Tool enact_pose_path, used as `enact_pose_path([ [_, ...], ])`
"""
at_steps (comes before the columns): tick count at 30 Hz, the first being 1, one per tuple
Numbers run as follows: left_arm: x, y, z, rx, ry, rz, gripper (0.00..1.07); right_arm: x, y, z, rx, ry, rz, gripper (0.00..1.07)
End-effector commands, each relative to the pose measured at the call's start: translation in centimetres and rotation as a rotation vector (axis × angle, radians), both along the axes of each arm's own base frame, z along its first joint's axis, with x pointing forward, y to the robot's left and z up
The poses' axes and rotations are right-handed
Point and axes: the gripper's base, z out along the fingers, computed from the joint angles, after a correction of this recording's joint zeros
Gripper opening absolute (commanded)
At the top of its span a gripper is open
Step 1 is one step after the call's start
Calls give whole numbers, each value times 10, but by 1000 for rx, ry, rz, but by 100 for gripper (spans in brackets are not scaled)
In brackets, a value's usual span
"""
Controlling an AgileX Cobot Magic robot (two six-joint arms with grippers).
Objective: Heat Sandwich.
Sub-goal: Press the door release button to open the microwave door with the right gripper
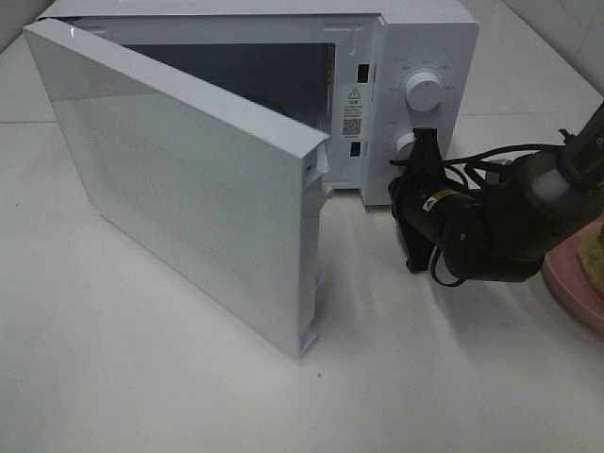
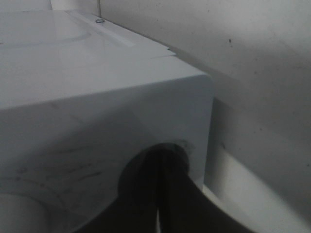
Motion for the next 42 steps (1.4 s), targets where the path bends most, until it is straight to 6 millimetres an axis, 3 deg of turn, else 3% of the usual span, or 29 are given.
enact_pose_path([
  [1,-3,0,1,1,-35,5,96,35,-4,59,18,-453,-45,0],
  [14,-3,0,1,1,-35,5,96,30,-3,55,18,-323,-17,0],
  [31,-3,0,1,1,-35,5,96,-12,-10,42,-4,-63,75,0],
  [42,-3,0,1,1,-35,5,96,-44,-15,47,-62,56,178,0],
])
